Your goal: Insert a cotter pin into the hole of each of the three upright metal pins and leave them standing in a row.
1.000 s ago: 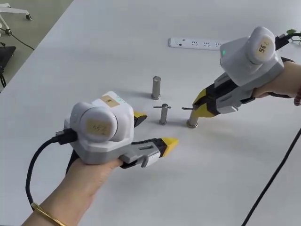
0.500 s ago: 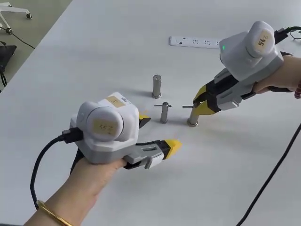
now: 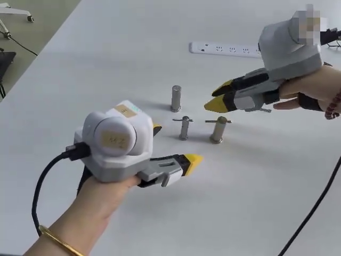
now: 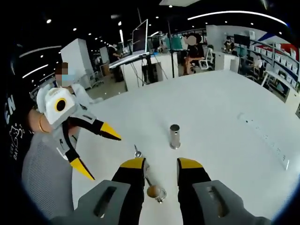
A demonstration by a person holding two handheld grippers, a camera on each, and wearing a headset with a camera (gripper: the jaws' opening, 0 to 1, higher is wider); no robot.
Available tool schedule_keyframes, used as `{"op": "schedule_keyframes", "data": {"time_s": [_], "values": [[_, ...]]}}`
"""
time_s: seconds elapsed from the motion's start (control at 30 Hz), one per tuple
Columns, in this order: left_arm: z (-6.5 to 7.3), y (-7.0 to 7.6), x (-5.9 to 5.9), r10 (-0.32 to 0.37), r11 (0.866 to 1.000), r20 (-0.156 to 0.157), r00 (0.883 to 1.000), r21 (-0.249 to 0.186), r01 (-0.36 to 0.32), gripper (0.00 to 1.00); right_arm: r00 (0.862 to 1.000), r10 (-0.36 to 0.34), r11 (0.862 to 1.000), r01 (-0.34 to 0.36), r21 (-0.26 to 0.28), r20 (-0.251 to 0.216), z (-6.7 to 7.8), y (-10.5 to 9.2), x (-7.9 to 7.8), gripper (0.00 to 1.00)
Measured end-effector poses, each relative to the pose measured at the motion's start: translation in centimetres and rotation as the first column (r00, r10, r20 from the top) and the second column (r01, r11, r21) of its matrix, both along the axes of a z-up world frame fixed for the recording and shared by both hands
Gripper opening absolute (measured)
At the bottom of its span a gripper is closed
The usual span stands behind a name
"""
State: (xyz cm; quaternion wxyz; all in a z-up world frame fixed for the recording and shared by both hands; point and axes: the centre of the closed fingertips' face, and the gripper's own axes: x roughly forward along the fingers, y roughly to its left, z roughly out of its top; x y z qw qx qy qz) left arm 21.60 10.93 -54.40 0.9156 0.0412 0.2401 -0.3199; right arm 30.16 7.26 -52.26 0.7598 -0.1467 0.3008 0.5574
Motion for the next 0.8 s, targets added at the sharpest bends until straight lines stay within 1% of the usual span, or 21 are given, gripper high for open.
{"op": "schedule_keyframes", "data": {"time_s": [0.03,0.1,0.13,0.2,0.27,0.33,0.4,0.47,0.53,0.57,0.6,0.67,0.77,0.8], "values": [[0.1,0.0,0.1,0.003,1.000,0.003,1.000,-0.001,-0.003,0.60,1.000,0.003,1.000,-0.003,0.000,0.002,-0.1,0.2,0.0,0.22],[0.2,0.2,0.1,0.011,1.000,0.006,1.000,-0.003,-0.011,0.61,1.000,-0.027,1.000,0.027,0.000,-0.001,-0.6,0.7,0.4,0.22],[0.2,0.4,0.2,0.018,1.000,0.008,1.000,-0.004,-0.018,0.61,0.999,-0.037,0.999,0.037,0.001,0.006,-0.8,1.0,0.6,0.22],[0.3,0.6,0.4,0.029,1.000,0.013,0.999,-0.006,-0.029,0.62,0.997,-0.074,0.997,0.074,0.024,0.010,-0.9,1.6,1.1,0.22],[0.4,0.9,0.5,0.040,0.999,0.015,0.999,-0.008,-0.039,0.62,0.993,-0.120,0.992,0.121,0.028,-0.021,-1.3,2.0,1.5,0.22],[0.5,1.0,0.6,0.048,0.999,0.017,0.999,-0.009,-0.047,0.61,0.987,-0.158,0.987,0.159,0.038,-0.024,-1.7,2.4,2.2,0.22],[0.5,1.2,0.6,0.051,0.999,0.021,0.998,-0.003,-0.051,0.61,0.981,-0.189,0.981,0.191,0.036,-0.037,-2.0,2.8,2.5,0.22],[0.4,1.2,0.6,0.050,0.999,0.017,0.999,0.003,-0.050,0.61,0.978,-0.206,0.977,0.207,0.053,-0.031,-2.0,3.3,2.8,0.22],[0.5,1.1,0.6,0.049,0.999,0.018,0.999,0.002,-0.049,0.61,0.975,-0.222,0.972,0.222,0.077,-0.015,-1.7,4.1,3.2,0.23],[0.5,1.1,0.6,0.050,0.999,0.020,0.999,0.002,-0.050,0.61,0.975,-0.223,0.972,0.222,0.081,0.006,-1.7,4.5,3.4,0.25],[0.5,1.1,0.6,0.050,0.999,0.022,0.998,0.003,-0.050,0.61,0.976,-0.218,0.973,0.217,0.083,0.010,-1.8,4.7,3.5,0.26],[0.5,1.1,0.6,0.051,0.999,0.022,0.998,0.003,-0.051,0.61,0.975,-0.221,0.972,0.220,0.082,0.004,-2.2,5.2,3.7,0.25],[0.6,1.1,0.7,0.054,0.999,0.025,0.998,0.001,-0.054,0.61,0.973,-0.230,0.969,0.229,0.088,0.003,-2.3,5.7,3.9,0.24],[0.6,1.2,0.7,0.056,0.998,0.026,0.998,0.000,-0.056,0.61,0.972,-0.237,0.967,0.235,0.093,0.003,-2.5,5.9,4.2,0.24]]}}
